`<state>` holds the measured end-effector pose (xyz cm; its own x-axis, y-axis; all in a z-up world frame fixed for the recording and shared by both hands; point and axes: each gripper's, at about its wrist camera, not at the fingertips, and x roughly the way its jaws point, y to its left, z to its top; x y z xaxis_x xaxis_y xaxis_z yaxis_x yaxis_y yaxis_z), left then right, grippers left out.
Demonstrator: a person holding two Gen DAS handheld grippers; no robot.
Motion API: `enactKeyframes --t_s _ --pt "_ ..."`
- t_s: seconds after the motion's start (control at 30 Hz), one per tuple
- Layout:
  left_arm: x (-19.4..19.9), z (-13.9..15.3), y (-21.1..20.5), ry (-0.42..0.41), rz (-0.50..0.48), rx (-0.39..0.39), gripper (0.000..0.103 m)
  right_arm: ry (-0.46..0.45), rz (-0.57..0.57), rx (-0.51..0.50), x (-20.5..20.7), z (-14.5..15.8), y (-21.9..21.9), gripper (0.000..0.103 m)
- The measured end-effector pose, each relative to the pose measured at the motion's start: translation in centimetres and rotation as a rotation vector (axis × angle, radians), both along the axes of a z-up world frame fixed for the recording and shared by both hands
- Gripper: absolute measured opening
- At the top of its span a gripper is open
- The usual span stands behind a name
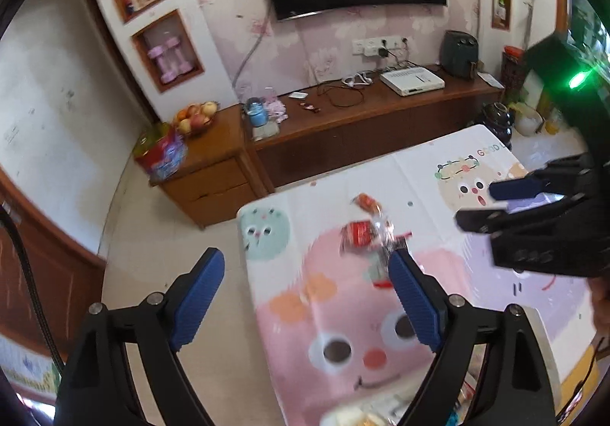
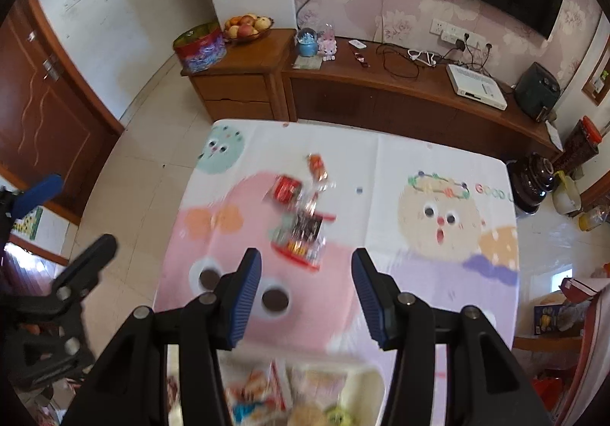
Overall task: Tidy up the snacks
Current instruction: 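Move both grippers back toward the remaining snacks on the table, then grasp the red date bag with the left gripper while the right grasps the dark nut bag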
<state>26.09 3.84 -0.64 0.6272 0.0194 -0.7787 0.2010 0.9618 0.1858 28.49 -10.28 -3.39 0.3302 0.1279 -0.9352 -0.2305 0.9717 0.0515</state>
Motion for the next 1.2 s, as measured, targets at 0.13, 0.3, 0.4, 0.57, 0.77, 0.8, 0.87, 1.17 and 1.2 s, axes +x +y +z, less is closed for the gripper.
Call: enactKeyframes --t_s 0.13,0.3,0.4,0.57,0.77,0.8,0.87,1.17,1.2 --pt "5.1 -3.8 -0.5 0.048 -0.035 0.047 0.087 0.091 -0.04 0.017 4.0 -6.2 -0.4 0.05" --pt "9.4 -9.6 0.3 0.161 0.016 0.068 0.087 0.204 -0.087 0.038 5.8 -14.0 -0.7 0.05" --pt "10.4 -11.6 0.9 0.194 0.047 0.054 0.087 0.238 -0.103 0.036 6.2 -17.4 -0.4 0.05" --pt "10.6 -13.4 0.8 0.218 0.048 0.036 0.087 0.254 -0.12 0.075 6.4 -19.8 0.6 0.05" --pt "11.1 -14.7 -0.2 0.233 0.021 0.052 0.087 0.252 -0.127 0.089 6.9 -19.9 1.6 0.05" --pt "11.3 -14.8 -0.3 0.235 0.019 0.045 0.087 0.261 -0.136 0.117 6.9 -19.8 1.4 0.05" --pt "11.5 -14.8 -0.4 0.24 0.025 0.028 0.087 0.26 -0.155 0.162 7.1 -19.7 1.1 0.05" --pt "13.0 -15.5 0.0 0.274 0.075 -0.03 0.087 0.23 -0.129 0.09 7.4 -20.6 2.8 0.052" --pt "13.2 -15.8 0.0 0.282 0.077 -0.045 0.087 0.225 -0.11 0.082 7.2 -20.5 2.9 0.051"
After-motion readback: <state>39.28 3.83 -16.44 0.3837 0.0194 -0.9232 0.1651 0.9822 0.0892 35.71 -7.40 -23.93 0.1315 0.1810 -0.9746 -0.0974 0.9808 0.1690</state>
